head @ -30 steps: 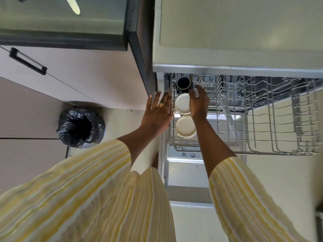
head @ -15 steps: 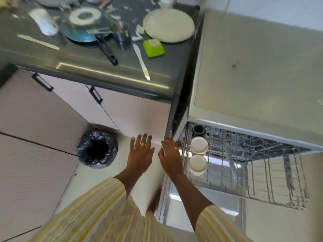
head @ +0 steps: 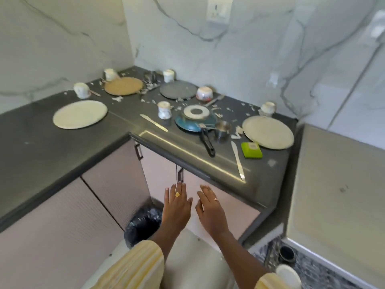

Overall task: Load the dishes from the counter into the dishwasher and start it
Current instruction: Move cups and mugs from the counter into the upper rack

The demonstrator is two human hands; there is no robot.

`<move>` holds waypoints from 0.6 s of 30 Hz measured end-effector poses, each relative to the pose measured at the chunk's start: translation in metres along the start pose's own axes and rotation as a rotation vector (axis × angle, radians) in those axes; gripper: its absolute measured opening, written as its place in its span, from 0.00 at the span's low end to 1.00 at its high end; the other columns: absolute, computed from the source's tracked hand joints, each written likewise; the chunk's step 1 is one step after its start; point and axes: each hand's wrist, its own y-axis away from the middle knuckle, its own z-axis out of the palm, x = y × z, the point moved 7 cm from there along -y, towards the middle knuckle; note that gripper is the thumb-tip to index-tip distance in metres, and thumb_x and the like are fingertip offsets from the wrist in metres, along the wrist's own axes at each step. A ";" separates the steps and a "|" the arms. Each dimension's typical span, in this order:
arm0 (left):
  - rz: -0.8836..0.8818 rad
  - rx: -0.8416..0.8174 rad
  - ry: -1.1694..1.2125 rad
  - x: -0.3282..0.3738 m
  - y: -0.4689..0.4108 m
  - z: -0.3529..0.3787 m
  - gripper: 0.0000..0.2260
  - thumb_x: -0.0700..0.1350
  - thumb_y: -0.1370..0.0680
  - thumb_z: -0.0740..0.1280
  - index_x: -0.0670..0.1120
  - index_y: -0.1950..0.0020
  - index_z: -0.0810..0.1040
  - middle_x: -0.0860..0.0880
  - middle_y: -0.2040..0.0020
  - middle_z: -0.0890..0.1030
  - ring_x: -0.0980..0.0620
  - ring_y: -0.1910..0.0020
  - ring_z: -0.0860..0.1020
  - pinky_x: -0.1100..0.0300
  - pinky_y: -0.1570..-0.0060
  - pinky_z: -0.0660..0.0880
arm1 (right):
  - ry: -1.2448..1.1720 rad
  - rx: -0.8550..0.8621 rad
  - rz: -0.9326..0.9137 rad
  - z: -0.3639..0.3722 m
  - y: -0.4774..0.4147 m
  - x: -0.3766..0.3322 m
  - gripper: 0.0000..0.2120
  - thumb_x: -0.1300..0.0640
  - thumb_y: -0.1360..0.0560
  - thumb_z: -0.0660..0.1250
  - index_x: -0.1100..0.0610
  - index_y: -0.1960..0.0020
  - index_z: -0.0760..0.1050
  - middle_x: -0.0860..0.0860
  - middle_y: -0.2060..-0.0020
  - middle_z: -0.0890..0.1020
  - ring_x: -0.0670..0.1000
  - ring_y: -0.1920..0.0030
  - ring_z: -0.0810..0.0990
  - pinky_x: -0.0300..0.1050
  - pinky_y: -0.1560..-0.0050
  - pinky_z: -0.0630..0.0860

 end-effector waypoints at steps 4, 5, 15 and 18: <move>-0.002 0.031 0.016 -0.036 -0.043 -0.022 0.24 0.50 0.17 0.43 0.41 0.23 0.44 0.42 0.23 0.46 0.42 0.24 0.44 0.44 0.28 0.38 | 0.023 0.017 -0.037 0.011 -0.054 -0.015 0.18 0.65 0.34 0.75 0.62 0.45 0.80 0.57 0.44 0.81 0.55 0.41 0.79 0.44 0.41 0.72; -0.004 0.039 0.030 -0.044 -0.055 -0.028 0.24 0.50 0.17 0.43 0.41 0.23 0.44 0.42 0.23 0.46 0.42 0.24 0.43 0.45 0.28 0.38 | 0.032 0.023 -0.033 0.013 -0.068 -0.017 0.16 0.64 0.33 0.73 0.62 0.45 0.80 0.57 0.44 0.81 0.55 0.41 0.79 0.44 0.41 0.72; -0.068 0.220 0.215 -0.128 -0.191 -0.091 0.25 0.51 0.18 0.49 0.40 0.24 0.51 0.43 0.24 0.56 0.45 0.25 0.52 0.49 0.26 0.44 | 0.117 0.130 0.008 0.021 -0.188 -0.008 0.15 0.62 0.28 0.68 0.62 0.42 0.78 0.56 0.42 0.80 0.53 0.38 0.77 0.43 0.36 0.67; -0.102 0.232 0.239 -0.150 -0.225 -0.106 0.25 0.50 0.18 0.51 0.40 0.24 0.52 0.42 0.25 0.56 0.45 0.25 0.54 0.51 0.26 0.46 | 0.142 0.169 0.046 0.012 -0.207 0.007 0.15 0.64 0.31 0.70 0.62 0.44 0.79 0.57 0.43 0.80 0.55 0.39 0.78 0.49 0.39 0.72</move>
